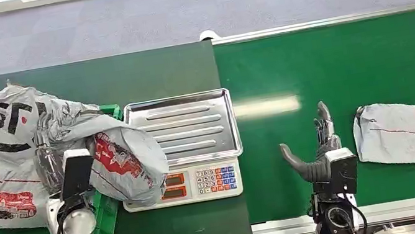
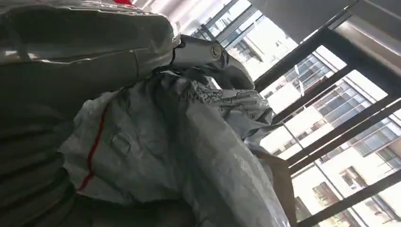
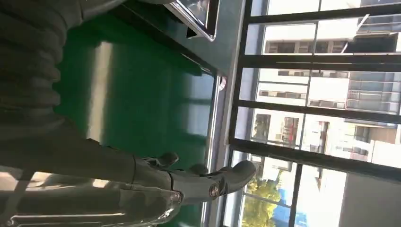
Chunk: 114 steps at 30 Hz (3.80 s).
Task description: Moved the parcel from conveyor to table for the left to box.
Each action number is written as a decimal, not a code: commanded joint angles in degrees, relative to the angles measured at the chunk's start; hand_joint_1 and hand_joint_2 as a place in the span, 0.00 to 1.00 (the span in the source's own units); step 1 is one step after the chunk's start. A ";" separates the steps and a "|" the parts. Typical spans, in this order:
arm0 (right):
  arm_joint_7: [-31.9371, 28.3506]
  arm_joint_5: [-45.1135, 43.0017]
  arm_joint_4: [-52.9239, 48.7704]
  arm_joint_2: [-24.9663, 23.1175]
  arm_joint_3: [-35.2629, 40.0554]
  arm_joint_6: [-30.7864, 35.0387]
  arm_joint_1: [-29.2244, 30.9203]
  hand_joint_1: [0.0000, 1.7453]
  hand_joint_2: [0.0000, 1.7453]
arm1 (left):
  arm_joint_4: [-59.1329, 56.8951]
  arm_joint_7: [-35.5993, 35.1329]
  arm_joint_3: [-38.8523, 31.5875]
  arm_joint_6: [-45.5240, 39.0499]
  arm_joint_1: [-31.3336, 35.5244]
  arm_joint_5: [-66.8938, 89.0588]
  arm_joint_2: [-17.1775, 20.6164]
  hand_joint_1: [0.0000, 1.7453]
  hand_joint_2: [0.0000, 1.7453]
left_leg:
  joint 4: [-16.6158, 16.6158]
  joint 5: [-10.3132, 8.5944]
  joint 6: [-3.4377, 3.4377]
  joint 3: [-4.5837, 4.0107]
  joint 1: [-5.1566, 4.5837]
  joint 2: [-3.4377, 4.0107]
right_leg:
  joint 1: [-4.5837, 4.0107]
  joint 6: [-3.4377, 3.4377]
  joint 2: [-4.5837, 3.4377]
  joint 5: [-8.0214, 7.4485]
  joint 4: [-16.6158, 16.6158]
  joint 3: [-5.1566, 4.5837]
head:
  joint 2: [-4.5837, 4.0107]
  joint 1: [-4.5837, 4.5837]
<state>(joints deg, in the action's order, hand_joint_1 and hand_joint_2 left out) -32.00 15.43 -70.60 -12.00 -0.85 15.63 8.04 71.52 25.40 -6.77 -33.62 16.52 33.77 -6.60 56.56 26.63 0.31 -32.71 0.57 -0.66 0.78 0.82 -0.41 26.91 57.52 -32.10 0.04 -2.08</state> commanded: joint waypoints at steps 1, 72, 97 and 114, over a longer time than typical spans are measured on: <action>0.17 -0.05 2.22 0.25 -0.95 -0.55 1.80 0.00 1.00 | 4.23 9.66 1.46 -2.95 -3.32 -13.00 0.60 0.01 1.00 | -0.04 -0.01 -0.02 -0.03 -0.02 0.21 | 0.00 -0.03 -0.13 -0.06 -0.05 -0.10 | 0.00 -0.04; 1.52 2.78 -1.53 -0.45 -4.19 -1.18 -0.97 0.00 1.00 | 4.42 -19.48 8.87 21.82 6.09 22.09 6.03 0.00 1.00 | -0.01 -0.01 0.00 -0.46 0.02 0.05 | -0.03 -0.03 0.01 -0.01 -0.04 -0.53 | 0.00 -0.02; 2.02 3.37 -2.52 -0.66 -4.67 -2.07 -0.92 0.00 1.00 | 1.59 -21.96 6.95 23.48 7.00 22.13 6.32 1.00 1.00 | 0.00 -0.02 0.01 -0.47 0.03 0.06 | -0.04 -0.04 0.00 -0.01 -0.02 -0.56 | 0.00 0.00; 2.35 3.85 -2.68 -1.15 -4.82 -2.76 -1.16 0.00 1.00 | 1.38 -20.89 4.18 19.55 6.63 23.39 5.08 1.00 1.00 | -0.01 -0.01 0.01 -0.45 0.02 0.09 | -0.04 -0.04 -0.02 -0.01 -0.03 -0.54 | 0.00 -0.02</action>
<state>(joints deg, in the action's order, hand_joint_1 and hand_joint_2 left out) -30.16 19.26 -73.46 -12.72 -4.55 13.35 6.37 75.80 2.10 0.68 -8.48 22.19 59.39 -0.15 56.58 26.62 0.33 -33.22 0.60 -0.60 0.75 0.81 -0.47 26.89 57.53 -32.71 0.04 -2.10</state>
